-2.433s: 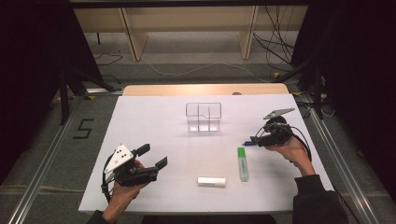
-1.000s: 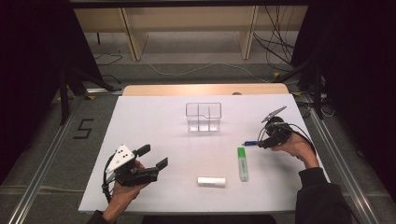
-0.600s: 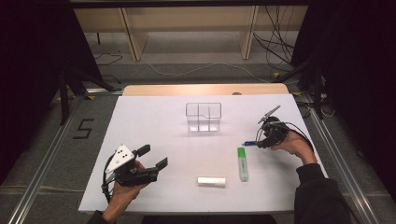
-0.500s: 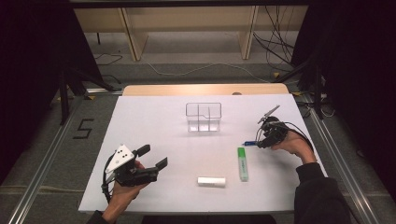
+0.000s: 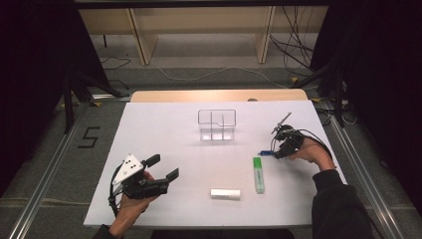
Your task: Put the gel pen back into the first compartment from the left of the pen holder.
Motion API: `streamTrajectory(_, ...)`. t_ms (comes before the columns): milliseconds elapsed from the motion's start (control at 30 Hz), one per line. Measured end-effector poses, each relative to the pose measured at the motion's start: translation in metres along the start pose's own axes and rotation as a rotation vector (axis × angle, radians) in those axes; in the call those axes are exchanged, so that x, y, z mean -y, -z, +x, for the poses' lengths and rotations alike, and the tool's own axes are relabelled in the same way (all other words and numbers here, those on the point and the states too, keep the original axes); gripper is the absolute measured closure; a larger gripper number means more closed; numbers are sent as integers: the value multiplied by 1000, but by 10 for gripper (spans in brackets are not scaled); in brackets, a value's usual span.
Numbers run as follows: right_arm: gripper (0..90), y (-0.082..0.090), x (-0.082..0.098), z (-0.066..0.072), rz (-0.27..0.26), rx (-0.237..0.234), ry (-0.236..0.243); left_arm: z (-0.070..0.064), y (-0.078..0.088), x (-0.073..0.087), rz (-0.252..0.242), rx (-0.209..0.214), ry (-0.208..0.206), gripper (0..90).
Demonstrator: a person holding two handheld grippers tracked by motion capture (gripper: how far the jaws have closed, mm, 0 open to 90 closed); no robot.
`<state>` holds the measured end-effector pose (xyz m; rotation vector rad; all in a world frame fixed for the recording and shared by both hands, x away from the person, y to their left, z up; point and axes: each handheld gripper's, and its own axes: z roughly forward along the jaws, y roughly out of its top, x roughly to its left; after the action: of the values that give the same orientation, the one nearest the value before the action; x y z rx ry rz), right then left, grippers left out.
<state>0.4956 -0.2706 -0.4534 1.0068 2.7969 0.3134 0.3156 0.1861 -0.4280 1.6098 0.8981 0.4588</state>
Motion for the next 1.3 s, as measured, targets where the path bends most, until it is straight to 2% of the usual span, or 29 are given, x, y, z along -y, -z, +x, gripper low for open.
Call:
streamTrajectory(300, 673, 0, -4, -1, 49, -39, 9, 0, 0, 0, 5, 1, -3, 151)
streamTrajectory(500, 775, 0, -7, 2, 72, -55, 44, 0, 0, 0, 5, 1, -4, 151)
streamTrajectory(767, 801, 1, -8, 7, 80, -44, 107, 0, 0, 0, 5, 1, -3, 151)
streamTrajectory(933, 801, 18, -5, 14, 30, 10, 128, 0, -1, 0, 10, 1, -3, 151)
streamTrajectory(1000, 801, 27, -4, 19, -7, 40, 147, 0, -1, 0, 11, 0, -3, 151)
streamTrajectory(1033, 801, 33, -3, 27, -37, 74, 178, 0, -1, 1, 13, 0, -2, 151)
streamTrajectory(1067, 801, 33, -3, 27, -37, 74, 178, 0, -1, 1, 13, 0, -1, 151)
streamTrajectory(1133, 801, 39, -3, 37, -68, 104, 215, 0, -2, 1, 15, 1, 1, 151)
streamTrajectory(1300, 801, 48, -3, 66, -143, 196, 340, 0, -3, 2, 26, -4, -3, 151)
